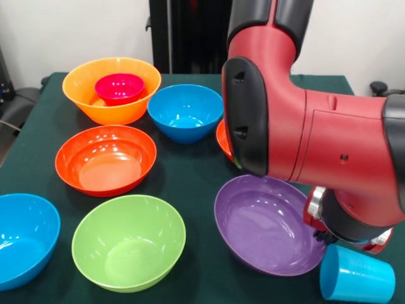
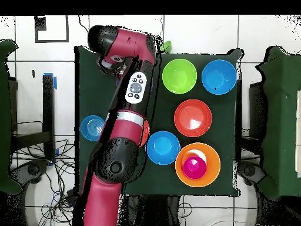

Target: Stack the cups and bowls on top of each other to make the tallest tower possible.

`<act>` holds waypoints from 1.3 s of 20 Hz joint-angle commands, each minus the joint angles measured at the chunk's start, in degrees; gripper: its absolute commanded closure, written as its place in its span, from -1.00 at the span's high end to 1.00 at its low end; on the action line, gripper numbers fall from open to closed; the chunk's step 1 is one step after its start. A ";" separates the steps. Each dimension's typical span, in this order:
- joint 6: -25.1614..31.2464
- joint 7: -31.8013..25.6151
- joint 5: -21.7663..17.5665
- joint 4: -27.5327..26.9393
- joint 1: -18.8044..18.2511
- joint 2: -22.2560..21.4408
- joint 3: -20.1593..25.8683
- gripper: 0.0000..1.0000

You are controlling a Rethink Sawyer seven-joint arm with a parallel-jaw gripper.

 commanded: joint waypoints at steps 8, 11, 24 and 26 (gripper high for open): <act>-0.99 -7.15 0.95 -3.42 -2.21 1.85 0.73 -1.00; -0.53 -6.93 1.04 -3.47 -2.11 1.59 0.63 -1.00; 0.94 -6.12 6.10 -5.38 -3.82 1.88 -6.84 1.00; -0.32 -5.54 5.92 -5.27 -3.81 1.69 -7.34 1.00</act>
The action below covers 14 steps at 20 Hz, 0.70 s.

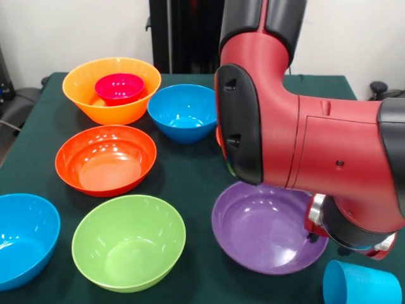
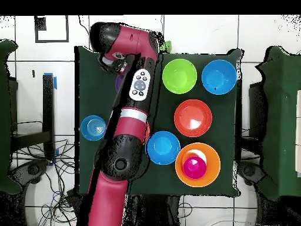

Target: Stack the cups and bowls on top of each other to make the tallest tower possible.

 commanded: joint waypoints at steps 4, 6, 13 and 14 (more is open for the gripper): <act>0.03 -5.82 1.31 -1.94 -1.58 0.63 -4.14 1.00; -0.85 -6.24 0.91 -1.80 -1.49 0.56 -4.02 1.00; 3.90 -11.24 -5.19 0.03 -0.04 -4.63 3.49 1.00; 4.45 -12.48 -5.50 -0.11 -0.21 -5.26 4.76 1.00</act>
